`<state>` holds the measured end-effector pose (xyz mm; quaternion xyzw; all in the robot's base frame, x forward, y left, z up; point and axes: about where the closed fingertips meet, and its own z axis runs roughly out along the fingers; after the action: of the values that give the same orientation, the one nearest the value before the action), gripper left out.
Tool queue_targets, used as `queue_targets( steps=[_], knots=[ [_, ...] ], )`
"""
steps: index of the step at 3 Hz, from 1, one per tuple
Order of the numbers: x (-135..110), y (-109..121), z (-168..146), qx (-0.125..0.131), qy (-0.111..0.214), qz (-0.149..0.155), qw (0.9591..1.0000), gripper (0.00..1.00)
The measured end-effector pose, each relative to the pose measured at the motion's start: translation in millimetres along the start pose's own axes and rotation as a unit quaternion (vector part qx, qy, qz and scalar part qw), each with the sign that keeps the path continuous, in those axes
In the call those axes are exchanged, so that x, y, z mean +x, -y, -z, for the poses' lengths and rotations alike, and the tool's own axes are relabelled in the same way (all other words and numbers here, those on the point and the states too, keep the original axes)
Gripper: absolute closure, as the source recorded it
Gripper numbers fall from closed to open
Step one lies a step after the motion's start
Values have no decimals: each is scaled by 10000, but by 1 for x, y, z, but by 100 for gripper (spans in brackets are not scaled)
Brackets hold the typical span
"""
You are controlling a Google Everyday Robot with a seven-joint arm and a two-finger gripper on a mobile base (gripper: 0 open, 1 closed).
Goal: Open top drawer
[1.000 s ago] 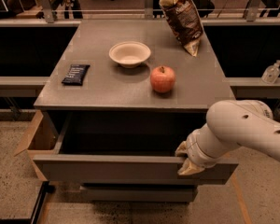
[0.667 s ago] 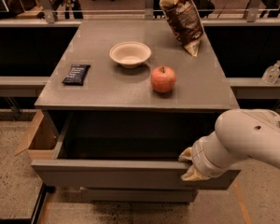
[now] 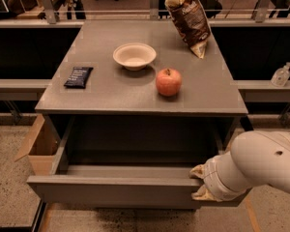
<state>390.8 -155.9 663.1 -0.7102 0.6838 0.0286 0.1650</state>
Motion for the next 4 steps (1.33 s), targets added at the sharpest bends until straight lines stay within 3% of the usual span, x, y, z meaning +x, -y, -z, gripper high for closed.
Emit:
queue_targets(
  steps=[1,2,4],
  knots=[
    [0,0,0,0,0,-1,10000,100],
    [0,-23,-6,-58,61,-142,9999,100],
    [-1,-23,-5,-54,57,-140,9999,98]
  ],
)
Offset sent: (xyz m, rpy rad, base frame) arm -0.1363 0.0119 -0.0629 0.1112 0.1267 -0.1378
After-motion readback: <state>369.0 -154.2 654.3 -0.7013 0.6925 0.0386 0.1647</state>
